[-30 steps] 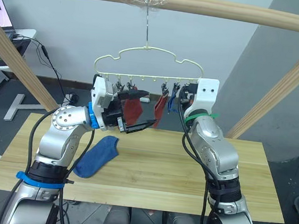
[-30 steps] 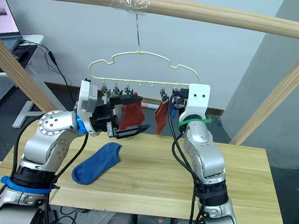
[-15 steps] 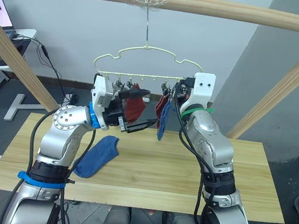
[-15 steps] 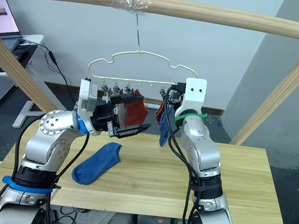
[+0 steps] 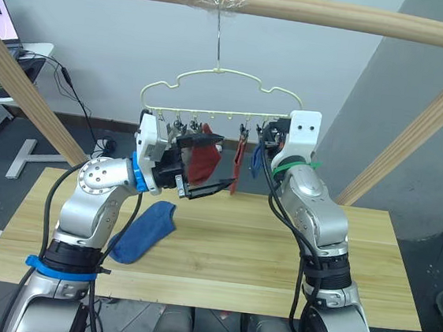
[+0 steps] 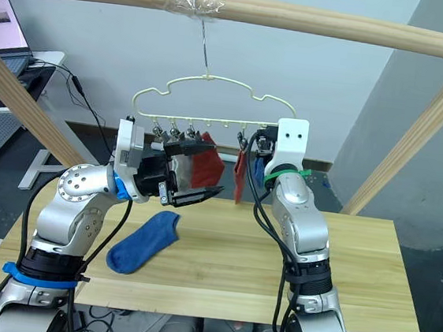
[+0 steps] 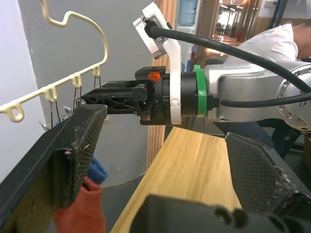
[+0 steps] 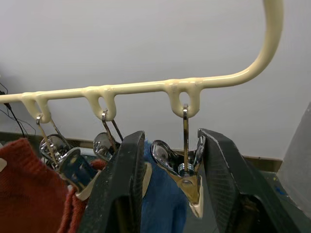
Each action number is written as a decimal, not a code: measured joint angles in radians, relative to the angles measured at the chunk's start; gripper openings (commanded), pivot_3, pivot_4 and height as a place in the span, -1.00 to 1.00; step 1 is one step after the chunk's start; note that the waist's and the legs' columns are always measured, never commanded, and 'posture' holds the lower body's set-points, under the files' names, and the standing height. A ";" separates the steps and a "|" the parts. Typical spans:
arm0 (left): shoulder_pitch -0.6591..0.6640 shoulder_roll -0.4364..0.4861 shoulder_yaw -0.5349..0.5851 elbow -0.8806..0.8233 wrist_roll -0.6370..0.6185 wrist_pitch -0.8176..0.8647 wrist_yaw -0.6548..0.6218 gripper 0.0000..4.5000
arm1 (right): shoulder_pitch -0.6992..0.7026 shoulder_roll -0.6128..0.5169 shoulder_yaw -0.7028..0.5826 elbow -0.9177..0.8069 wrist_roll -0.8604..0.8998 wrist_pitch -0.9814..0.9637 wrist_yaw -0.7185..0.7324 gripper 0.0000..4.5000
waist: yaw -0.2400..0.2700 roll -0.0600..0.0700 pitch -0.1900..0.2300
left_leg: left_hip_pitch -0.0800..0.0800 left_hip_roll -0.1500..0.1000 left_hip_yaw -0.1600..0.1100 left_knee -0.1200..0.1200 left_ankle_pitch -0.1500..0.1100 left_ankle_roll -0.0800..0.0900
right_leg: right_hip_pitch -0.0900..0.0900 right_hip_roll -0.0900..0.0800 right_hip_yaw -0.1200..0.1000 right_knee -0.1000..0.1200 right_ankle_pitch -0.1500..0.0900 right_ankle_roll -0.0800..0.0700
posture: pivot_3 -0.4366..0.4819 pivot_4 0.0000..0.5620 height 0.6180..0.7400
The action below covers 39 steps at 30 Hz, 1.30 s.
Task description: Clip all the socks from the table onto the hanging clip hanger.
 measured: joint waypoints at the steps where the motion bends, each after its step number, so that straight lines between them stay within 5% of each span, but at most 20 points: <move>1: 0.000 -0.001 0.000 0.000 0.000 0.000 0.000 1.00 | 0.002 0.000 0.000 0.000 -0.001 0.000 0.002 -0.20 | 0.000 0.000 0.000 | 0.000 0.000 0.000 0.000 0.000 0.000 | 0.000 0.000 0.000 0.000 0.000 0.000 | 0.41 -0.32 1.00; 13: 0.007 -0.006 0.001 0.000 -0.001 -0.001 -0.006 1.00 | 0.010 0.006 0.003 0.001 -0.021 -0.003 0.019 -0.20 | 0.000 0.000 0.000 | 0.000 0.000 0.000 0.000 0.000 0.000 | 0.000 0.000 0.000 0.000 -0.001 0.001 | 0.41 -0.32 1.00; 20: 0.012 -0.007 0.001 0.000 -0.001 -0.002 -0.005 1.00 | 0.009 0.006 0.004 0.017 -0.040 -0.023 0.023 -0.96 | 0.000 0.000 0.000 | 0.000 0.000 0.000 0.000 0.000 0.000 | 0.000 0.000 0.000 0.000 -0.001 0.001 | 0.41 -0.31 1.00; 29: 0.034 -0.018 0.001 -0.008 0.016 0.001 0.045 1.00 | 0.018 -0.014 0.008 0.015 -0.041 -0.034 0.063 -0.99 | 0.000 0.000 0.000 | 0.000 0.000 0.000 -0.001 0.000 0.000 | 0.000 0.000 0.001 -0.001 -0.001 0.001 | 0.38 -0.31 1.00; 34: 0.162 0.024 -0.021 0.116 0.225 0.050 0.238 1.00 | 0.066 -0.125 0.012 -0.115 0.051 0.095 0.234 -0.99 | -0.004 0.001 0.000 | 0.002 0.000 0.002 -0.003 0.000 0.000 | 0.000 0.000 0.003 -0.002 -0.001 0.002 | 0.36 -0.30 1.00; 39: 0.251 0.052 -0.042 0.254 0.347 0.044 0.301 1.00 | 0.071 -0.196 -0.018 -0.202 0.115 0.218 0.309 -0.99 | 0.006 0.001 0.001 | 0.001 0.000 0.000 -0.004 0.000 0.000 | -0.001 0.000 -0.001 -0.002 -0.004 0.003 | 0.35 -0.30 1.00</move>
